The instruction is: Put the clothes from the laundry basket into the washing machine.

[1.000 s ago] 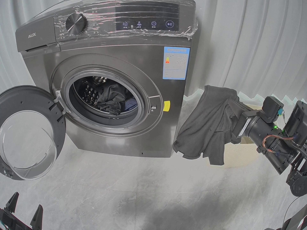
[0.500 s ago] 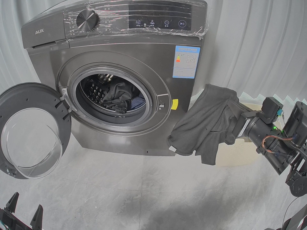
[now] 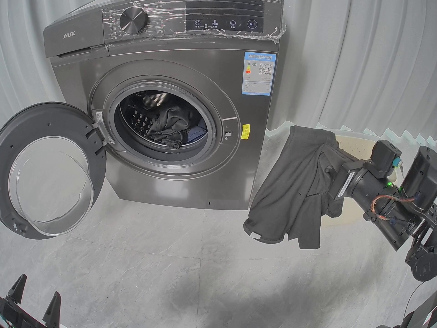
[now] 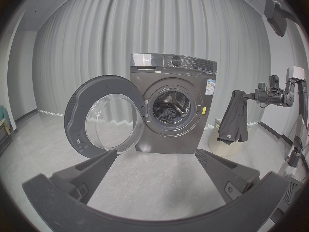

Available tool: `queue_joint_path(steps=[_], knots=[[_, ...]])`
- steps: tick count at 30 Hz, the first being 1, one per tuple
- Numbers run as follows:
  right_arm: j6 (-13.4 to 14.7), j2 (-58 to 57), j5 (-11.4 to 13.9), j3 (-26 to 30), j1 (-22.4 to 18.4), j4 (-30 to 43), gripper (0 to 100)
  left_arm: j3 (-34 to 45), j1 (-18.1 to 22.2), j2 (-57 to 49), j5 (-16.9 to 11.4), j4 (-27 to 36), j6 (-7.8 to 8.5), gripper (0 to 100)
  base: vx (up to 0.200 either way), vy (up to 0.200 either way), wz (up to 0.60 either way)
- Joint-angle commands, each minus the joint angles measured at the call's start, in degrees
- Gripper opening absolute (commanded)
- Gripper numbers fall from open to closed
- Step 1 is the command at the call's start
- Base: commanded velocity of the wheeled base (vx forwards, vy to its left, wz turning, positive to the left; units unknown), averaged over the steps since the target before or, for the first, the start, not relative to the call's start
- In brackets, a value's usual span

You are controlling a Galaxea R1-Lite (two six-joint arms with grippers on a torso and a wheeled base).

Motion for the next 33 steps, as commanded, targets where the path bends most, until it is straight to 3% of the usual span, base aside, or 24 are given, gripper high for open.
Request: queue_joint_path(steps=[1,24,33], knots=[[0.0,0.4,0.0,0.0,0.1,0.0,0,0.7,0.0,-0.9,-0.1,0.0,-0.02,100,0.0,0.2,0.0],[0.5,0.4,0.2,0.6,0.1,0.0,0,0.7,0.0,-0.9,0.0,0.0,-0.1,100,0.0,0.2,0.0],[0.5,0.5,0.2,0.6,0.1,0.0,0,0.7,0.0,-0.9,-0.1,0.0,-0.1,100,0.0,0.0,0.0]])
